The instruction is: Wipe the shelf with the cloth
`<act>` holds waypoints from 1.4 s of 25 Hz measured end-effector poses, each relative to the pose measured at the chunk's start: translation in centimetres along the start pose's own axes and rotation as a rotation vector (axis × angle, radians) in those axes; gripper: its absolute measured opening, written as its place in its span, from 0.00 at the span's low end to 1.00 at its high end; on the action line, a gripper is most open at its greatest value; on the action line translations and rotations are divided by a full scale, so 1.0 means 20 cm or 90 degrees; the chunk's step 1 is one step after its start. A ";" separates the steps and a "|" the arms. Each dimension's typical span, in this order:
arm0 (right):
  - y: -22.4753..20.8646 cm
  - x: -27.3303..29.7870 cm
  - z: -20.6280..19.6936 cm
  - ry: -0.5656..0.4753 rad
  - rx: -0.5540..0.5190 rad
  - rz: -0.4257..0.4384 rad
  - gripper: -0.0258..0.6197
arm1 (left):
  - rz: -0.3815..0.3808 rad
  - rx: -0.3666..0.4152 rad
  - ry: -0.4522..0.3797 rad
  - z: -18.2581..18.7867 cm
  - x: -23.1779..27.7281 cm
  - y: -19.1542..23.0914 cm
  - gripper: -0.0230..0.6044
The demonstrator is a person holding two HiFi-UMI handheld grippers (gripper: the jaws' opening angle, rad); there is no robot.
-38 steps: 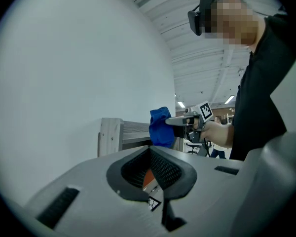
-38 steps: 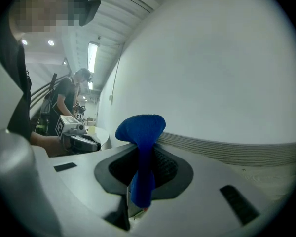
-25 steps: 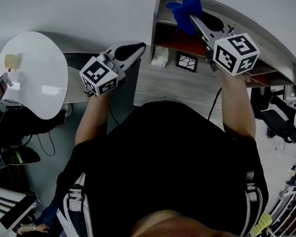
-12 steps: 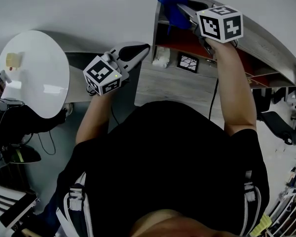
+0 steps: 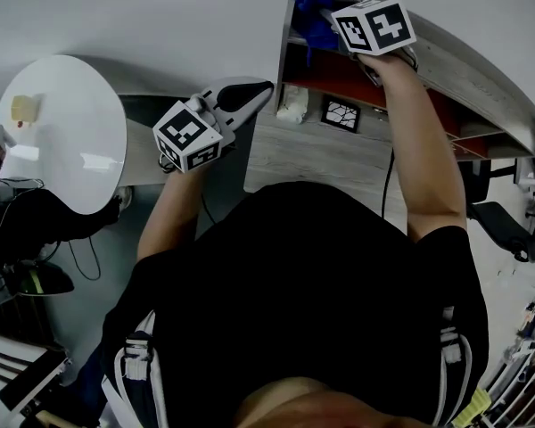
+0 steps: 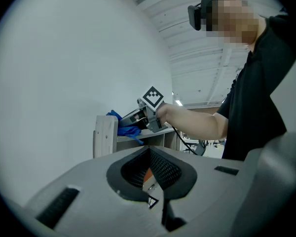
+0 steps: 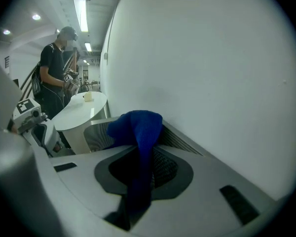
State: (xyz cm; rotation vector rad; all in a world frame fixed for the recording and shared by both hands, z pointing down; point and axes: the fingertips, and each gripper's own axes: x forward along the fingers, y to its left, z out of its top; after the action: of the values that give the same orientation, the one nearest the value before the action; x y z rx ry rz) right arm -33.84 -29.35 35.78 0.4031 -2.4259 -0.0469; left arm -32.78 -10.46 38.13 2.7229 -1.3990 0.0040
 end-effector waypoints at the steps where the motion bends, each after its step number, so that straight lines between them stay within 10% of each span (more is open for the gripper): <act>1: -0.01 0.01 -0.01 0.007 -0.002 -0.002 0.13 | 0.000 -0.001 0.000 0.00 0.00 0.00 0.06; 35: -0.07 -0.07 -0.12 0.058 -0.030 -0.006 0.12 | -0.056 0.011 0.014 -0.01 0.21 -0.09 0.06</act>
State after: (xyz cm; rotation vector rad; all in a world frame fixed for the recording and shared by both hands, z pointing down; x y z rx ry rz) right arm -31.03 -30.06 36.62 0.3875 -2.3284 -0.0884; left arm -28.87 -12.73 38.32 2.7867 -1.2788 0.0415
